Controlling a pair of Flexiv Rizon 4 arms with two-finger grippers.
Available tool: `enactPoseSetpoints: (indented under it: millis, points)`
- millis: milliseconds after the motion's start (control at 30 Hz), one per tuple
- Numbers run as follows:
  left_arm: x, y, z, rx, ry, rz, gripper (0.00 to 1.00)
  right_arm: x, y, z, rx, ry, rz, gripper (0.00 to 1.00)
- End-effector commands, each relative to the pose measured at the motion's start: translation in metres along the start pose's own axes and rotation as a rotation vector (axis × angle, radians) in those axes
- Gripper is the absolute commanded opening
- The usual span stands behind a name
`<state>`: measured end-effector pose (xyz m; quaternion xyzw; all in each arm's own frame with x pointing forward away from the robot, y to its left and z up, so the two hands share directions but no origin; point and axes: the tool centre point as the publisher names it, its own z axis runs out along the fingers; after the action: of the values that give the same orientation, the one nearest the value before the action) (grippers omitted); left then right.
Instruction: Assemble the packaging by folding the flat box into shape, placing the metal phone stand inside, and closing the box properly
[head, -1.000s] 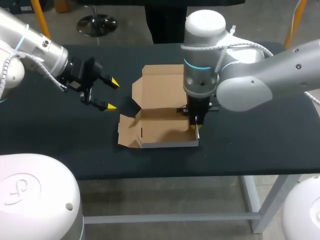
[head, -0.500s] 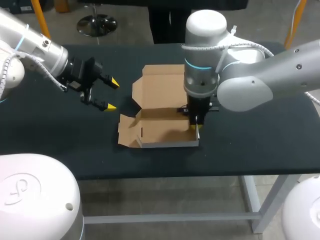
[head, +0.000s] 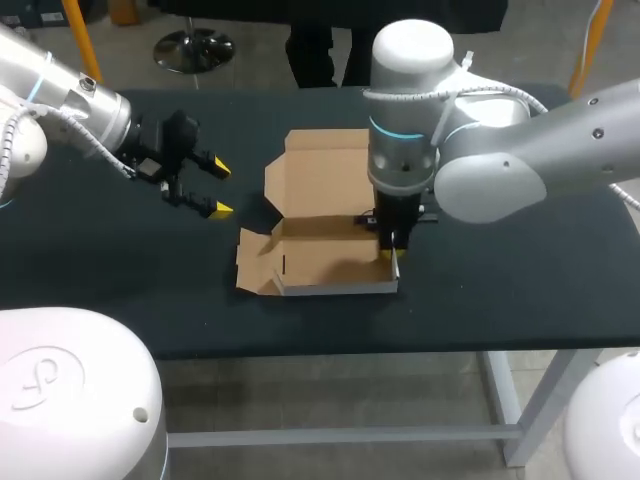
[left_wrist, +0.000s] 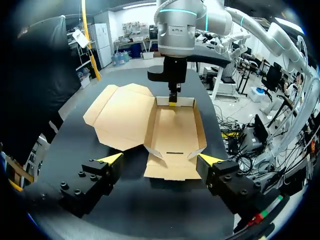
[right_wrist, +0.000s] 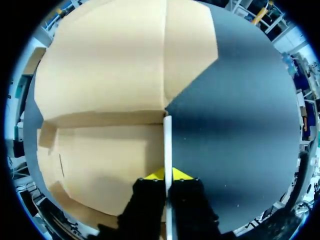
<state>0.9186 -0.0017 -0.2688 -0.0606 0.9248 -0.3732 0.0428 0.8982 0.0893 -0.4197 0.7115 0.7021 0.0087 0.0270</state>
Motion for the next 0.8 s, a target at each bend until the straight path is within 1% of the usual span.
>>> enactPoseSetpoints:
  millis: [33,133,167,233,300,333,367,400,433,500,533,800]
  points:
    - [0.009,0.000,0.001,-0.101,-0.211,-0.518,1.00,0.000,0.000,-0.001,0.003,-0.001,-0.001,0.00]
    - [0.014,0.006,0.003,-0.155,-0.318,-0.791,1.00,0.000,0.000,-0.001,0.003,-0.001,-0.001,0.00]
    - [0.014,0.008,0.004,-0.177,-0.365,-0.871,1.00,0.000,0.000,-0.001,0.003,-0.001,-0.001,0.00]
    - [0.017,0.014,0.004,-0.205,-0.436,-1.021,1.00,0.000,0.000,-0.001,0.003,-0.001,-0.001,0.00]
    - [0.021,0.021,0.003,-0.211,-0.500,-1.134,1.00,0.000,0.000,-0.001,0.003,-0.001,-0.001,0.00]
    - [0.022,0.024,0.003,-0.204,-0.557,-1.207,1.00,0.000,0.000,-0.001,0.003,-0.001,-0.001,0.00]
    - [0.024,0.027,0.004,-0.222,-0.600,-1.235,1.00,0.000,0.000,-0.001,0.003,-0.001,-0.001,0.00]
    - [0.026,0.030,0.006,-0.248,-0.642,-1.242,1.00,0.000,0.000,-0.001,0.003,-0.001,-0.001,0.00]
    - [0.029,0.032,0.008,-0.300,-0.750,-1.194,1.00,0.000,0.000,-0.001,0.003,-0.001,-0.001,0.00]
    - [0.029,0.032,0.008,-0.312,-0.785,-1.237,1.00,0.000,0.000,-0.001,0.003,-0.001,-0.001,0.00]
    - [0.029,0.032,0.008,-0.318,-0.799,-1.254,1.00,0.000,0.000,-0.001,0.003,-0.001,-0.001,0.00]
    - [0.029,0.032,0.008,-0.318,-0.799,-1.254,1.00,0.000,0.000,-0.001,0.003,-0.001,-0.001,0.00]
